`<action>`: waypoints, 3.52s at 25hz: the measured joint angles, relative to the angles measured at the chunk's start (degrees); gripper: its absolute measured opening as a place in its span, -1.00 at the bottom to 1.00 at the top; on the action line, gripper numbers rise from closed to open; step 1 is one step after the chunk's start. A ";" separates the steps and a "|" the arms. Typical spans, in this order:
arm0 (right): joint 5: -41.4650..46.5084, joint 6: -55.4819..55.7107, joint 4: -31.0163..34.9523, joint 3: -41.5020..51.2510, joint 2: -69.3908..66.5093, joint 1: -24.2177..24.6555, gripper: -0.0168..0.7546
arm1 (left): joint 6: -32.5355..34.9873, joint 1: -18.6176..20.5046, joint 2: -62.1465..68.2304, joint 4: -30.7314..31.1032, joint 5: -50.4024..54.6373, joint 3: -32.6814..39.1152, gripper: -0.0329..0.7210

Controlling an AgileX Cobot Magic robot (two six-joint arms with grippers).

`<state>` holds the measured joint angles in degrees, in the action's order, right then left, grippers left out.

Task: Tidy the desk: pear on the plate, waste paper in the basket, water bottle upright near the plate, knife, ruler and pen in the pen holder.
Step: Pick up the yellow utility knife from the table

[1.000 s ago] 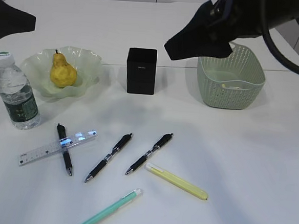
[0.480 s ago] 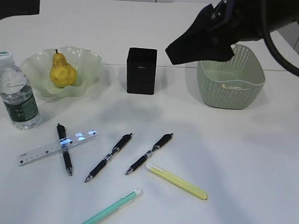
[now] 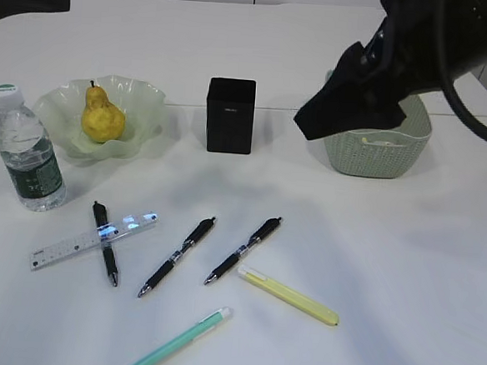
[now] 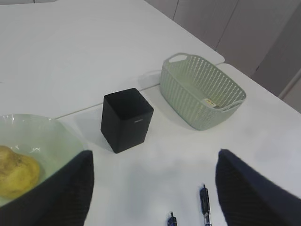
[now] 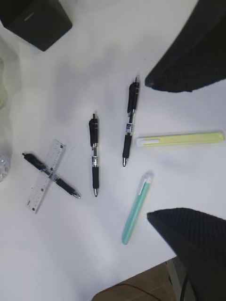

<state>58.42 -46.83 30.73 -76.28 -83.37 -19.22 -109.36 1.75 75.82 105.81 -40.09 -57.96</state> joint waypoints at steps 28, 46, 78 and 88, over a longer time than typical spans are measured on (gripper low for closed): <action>1.20 2.56 -1.52 0.00 0.00 0.00 0.58 | 0.18 0.00 1.00 -39.31 18.48 0.00 0.58; 1.20 2.56 -1.52 0.00 0.00 0.00 0.58 | -1.04 0.00 1.53 -30.40 16.50 3.01 0.47; 1.76 3.29 -1.52 0.00 0.00 0.00 0.58 | 8.15 0.00 5.86 -23.99 10.65 4.45 0.47; 2.14 3.48 -1.52 0.00 0.00 0.00 0.58 | 4.60 0.00 7.57 -12.67 11.77 4.76 0.46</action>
<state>60.57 -43.36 29.20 -76.28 -83.37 -19.22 -104.76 1.75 83.38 93.14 -28.31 -53.19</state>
